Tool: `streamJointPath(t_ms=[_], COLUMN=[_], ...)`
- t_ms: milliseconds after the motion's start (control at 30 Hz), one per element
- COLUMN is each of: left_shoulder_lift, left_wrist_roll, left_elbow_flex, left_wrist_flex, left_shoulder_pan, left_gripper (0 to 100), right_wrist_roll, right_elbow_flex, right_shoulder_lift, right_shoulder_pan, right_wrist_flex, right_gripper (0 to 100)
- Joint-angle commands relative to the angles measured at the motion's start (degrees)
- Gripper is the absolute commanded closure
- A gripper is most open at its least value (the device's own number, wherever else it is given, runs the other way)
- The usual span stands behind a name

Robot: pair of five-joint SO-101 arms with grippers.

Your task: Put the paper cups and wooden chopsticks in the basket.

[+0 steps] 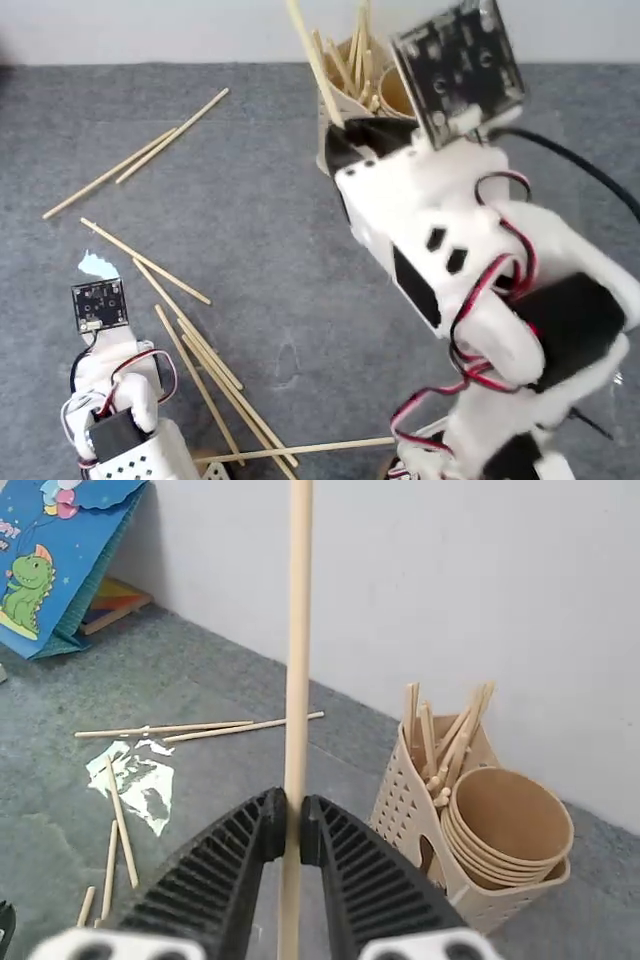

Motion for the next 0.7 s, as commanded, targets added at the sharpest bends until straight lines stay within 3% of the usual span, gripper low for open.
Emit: streamJointPath(t_ms=[0,367,667], left_shoulder_lift=[-1.0,-1.0,-1.0], left_wrist_roll=[-0.2,-0.2,-0.2], left_elbow_flex=[-0.5,-0.5,-0.5], left_wrist_flex=[0.2,0.2,0.2], left_shoulder_pan=[0.3,0.3,0.3], left_gripper=[99,99,99], right_wrist_roll=[0.7,0.7,0.7], right_elbow_flex=[9.0,45.1,54.5], right_shoulder_lift=[-3.6,-4.1,-3.4], right_shoulder_pan=[2.7,8.0,8.0], right_wrist_flex=[-7.1,-51.8,-77.5], right_gripper=[99.0,99.0,99.0])
